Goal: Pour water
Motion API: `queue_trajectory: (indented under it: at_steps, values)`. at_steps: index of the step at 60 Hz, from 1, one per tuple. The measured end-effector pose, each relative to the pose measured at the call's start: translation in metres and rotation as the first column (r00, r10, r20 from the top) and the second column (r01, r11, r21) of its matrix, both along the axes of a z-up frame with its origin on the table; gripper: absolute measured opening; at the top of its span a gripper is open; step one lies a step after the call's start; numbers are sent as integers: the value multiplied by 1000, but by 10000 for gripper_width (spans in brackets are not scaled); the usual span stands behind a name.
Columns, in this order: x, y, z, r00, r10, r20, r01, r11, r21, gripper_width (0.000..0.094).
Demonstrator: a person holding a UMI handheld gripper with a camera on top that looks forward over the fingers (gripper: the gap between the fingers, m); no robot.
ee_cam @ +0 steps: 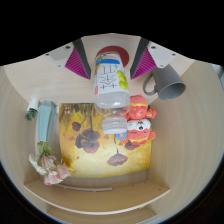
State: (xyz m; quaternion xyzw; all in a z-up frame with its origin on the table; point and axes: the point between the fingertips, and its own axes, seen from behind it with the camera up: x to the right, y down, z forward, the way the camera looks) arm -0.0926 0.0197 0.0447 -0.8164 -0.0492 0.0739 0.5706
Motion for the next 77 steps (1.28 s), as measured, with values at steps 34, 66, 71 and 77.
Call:
queue_trajectory:
  at_steps: [34,66,71,77]
  values:
    - [56,-162,61,995,-102,19,102,995,19,817]
    - [101,-211,136,985,-174,-12,173,973,153,817]
    - [104,-213,138,985,-175,-3,173,972,158,817]
    - [104,-215,136,985,-175,-8,174,973,153,818]
